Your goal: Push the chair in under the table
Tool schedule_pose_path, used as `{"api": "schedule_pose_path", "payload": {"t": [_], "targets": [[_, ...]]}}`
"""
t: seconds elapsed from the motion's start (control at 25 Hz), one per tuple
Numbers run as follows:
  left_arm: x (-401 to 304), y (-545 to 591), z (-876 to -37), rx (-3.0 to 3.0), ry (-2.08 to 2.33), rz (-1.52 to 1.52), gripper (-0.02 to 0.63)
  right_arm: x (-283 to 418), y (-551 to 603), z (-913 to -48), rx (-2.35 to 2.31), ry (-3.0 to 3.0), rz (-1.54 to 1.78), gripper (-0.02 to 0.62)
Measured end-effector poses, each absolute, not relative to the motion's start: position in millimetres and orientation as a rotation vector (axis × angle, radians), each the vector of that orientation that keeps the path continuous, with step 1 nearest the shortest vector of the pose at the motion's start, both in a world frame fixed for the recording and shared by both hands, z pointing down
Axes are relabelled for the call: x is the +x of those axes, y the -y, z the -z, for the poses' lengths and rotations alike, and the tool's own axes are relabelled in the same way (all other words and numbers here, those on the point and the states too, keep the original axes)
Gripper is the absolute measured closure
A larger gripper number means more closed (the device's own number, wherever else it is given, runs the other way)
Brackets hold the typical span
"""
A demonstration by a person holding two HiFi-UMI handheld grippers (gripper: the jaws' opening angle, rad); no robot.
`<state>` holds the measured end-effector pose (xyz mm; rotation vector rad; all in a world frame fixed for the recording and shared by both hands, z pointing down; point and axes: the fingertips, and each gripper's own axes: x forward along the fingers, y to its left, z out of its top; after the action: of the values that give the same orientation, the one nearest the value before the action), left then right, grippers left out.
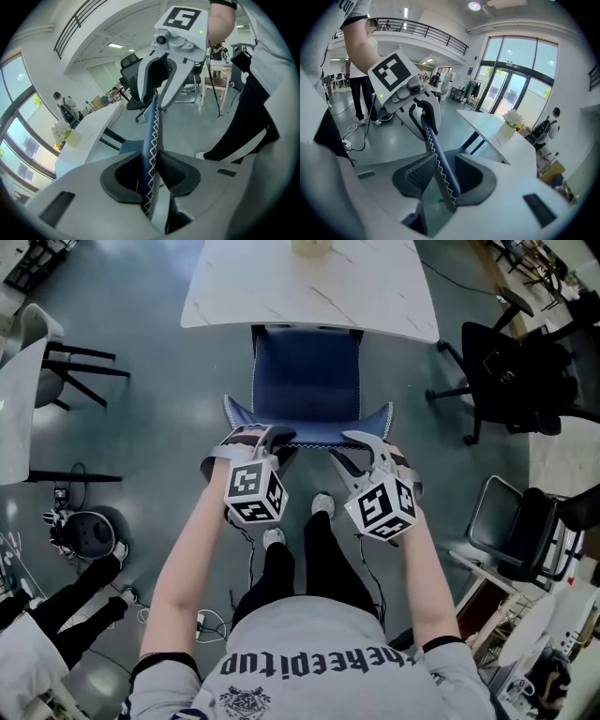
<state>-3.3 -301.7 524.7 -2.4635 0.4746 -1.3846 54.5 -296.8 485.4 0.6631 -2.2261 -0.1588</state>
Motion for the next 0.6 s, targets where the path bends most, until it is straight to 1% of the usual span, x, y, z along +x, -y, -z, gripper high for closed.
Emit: {"api": "schedule_pose_path", "payload": {"t": [0.12,0.2,0.24,0.28,0.4,0.6], "targets": [[-6.7,296.3,-509.4,-2.44,-0.484,1.362,0.495,51.5,293.6,-468.9,0.71,2.274,0.141,0.457],[-7.0,291.5,-493.7,-2.442,-0.522,1.298,0.511,48.6,290.1,-460.0,0.736,2.303,0.132,0.467],[-7.1,289.5,-483.8,-2.451,-0.563,1.249,0.534,46.6,287.6,-455.3,0.748,2.319,0.128,0.479],[-7.4,287.9,-473.5,-2.468,-0.611,1.196,0.578,44.3,285.1,-450.3,0.763,2.335,0.127,0.499],[-7.7,282.0,-449.7,-2.559,-0.734,1.071,0.589,36.8,276.9,-436.1,0.809,2.398,0.106,0.576],[-5.4,264.8,-418.8,-2.76,-0.885,0.842,0.591,24.0,258.7,-408.3,0.863,2.519,0.035,0.584]]}}
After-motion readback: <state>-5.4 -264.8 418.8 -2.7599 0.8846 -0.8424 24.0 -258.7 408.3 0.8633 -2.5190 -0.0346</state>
